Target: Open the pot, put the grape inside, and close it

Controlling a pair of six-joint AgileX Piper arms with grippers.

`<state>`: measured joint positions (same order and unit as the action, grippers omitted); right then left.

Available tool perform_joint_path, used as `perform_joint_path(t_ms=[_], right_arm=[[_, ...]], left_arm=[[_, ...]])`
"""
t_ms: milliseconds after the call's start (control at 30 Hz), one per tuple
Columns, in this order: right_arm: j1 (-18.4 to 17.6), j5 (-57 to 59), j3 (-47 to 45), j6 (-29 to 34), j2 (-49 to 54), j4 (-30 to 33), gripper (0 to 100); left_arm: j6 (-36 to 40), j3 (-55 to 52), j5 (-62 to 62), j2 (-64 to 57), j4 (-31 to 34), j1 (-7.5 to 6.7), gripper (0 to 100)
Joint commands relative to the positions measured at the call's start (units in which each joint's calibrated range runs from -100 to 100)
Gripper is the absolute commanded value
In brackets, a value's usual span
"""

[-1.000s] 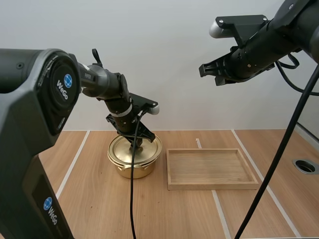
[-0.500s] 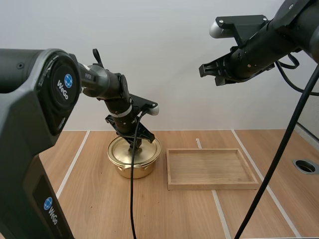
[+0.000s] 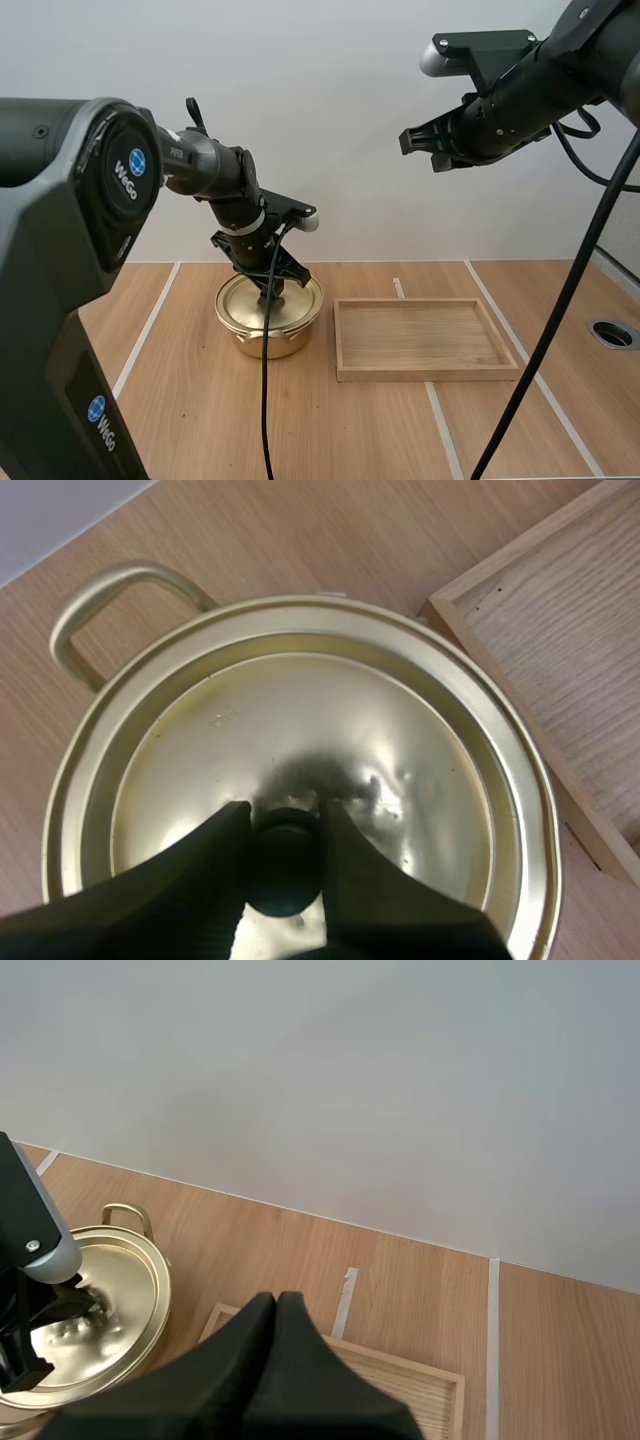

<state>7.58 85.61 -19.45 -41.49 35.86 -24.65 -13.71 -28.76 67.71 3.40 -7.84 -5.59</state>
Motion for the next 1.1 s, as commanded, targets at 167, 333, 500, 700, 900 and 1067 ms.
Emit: perform_joint_path(t_ms=[167, 333, 500, 700, 900, 1067], right_arm=[[0.22, 0.80, 0.03, -1.12, 0.74, -0.30, 0], [0.22, 0.80, 0.03, -1.25, 0.74, -0.30, 0], [0.22, 0.80, 0.03, -1.25, 0.74, -0.30, 0], [0.22, 0.97, 0.03, -1.24, 0.74, -0.30, 0], [0.22, 1.49, 0.03, -1.24, 0.74, -0.30, 0], [0.22, 1.49, 0.03, -1.24, 0.74, -0.30, 0]], left_arm=[[0.57, -0.28, 1.89, 0.97, 0.90, -0.11, 100], [0.57, -0.28, 1.89, 0.80, 0.90, -0.11, 100], [0.57, 0.59, 2.41, -1.83, 0.90, -0.11, 100], [0.69, 7.84, 11.07, -7.30, 0.90, -0.11, 100], [0.97, 17.71, 16.28, -14.38, 0.96, -0.11, 100], [0.97, 23.71, 16.44, -20.24, 1.30, -0.11, 100]])
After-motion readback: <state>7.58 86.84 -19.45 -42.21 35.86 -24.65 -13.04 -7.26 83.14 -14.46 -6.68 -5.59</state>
